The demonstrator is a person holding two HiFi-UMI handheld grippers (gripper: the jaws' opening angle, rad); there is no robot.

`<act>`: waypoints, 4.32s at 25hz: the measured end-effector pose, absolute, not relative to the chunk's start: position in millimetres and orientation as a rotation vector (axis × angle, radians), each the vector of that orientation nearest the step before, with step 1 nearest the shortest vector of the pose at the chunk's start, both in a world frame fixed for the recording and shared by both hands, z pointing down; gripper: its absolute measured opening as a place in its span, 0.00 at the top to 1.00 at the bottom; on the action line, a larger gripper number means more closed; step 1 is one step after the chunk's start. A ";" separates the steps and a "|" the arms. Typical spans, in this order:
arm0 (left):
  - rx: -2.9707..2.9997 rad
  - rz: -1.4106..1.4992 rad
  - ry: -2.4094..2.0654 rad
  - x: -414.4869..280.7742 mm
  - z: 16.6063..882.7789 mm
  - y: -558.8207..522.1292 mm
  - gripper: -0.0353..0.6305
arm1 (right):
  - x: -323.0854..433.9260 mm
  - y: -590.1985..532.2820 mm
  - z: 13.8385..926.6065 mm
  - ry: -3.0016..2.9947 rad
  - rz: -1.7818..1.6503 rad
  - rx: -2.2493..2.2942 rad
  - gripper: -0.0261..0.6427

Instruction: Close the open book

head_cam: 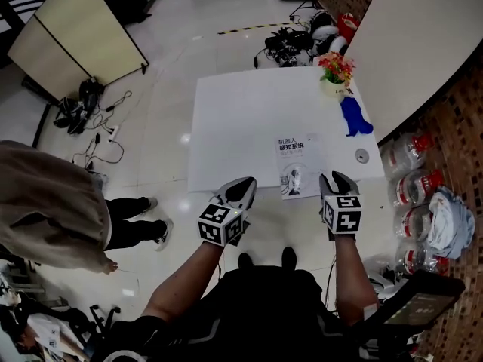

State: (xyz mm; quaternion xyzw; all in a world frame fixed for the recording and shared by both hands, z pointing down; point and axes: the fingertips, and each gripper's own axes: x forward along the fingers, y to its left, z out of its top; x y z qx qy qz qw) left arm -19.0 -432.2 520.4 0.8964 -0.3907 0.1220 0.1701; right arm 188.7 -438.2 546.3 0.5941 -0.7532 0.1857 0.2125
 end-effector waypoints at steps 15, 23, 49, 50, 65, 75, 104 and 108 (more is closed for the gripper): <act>2.601 -0.053 -1.365 -93.0 400.5 -430.9 0.94 | 103.0 -417.7 398.7 -2.543 0.209 1.586 0.96; 2.727 0.024 -1.502 -83.1 384.1 -403.3 0.94 | 115.5 -408.3 387.2 -2.521 0.098 1.596 0.96; 2.687 -0.055 -1.472 -106.1 399.3 -219.6 0.94 | 95.1 -224.9 382.8 -2.556 0.081 1.542 0.96; 2.683 -0.071 -1.468 -108.5 398.7 -208.5 0.94 | 93.0 -213.0 378.5 -2.551 0.073 1.551 0.96; 2.645 -0.177 -1.539 -22.4 358.8 -48.3 0.94 | 175.9 -56.2 344.6 -2.650 0.046 1.541 0.96; 2.549 -0.102 -1.657 77.0 364.8 83.2 0.94 | 258.2 46.0 360.5 -2.788 0.080 1.320 0.96; 2.706 -0.108 -1.324 4.5 341.4 368.5 0.94 | 152.0 343.7 339.0 -2.712 0.064 1.447 0.96; 2.807 -0.023 -1.284 30.6 332.8 388.4 0.94 | 169.0 363.3 327.0 -2.727 0.062 1.463 0.96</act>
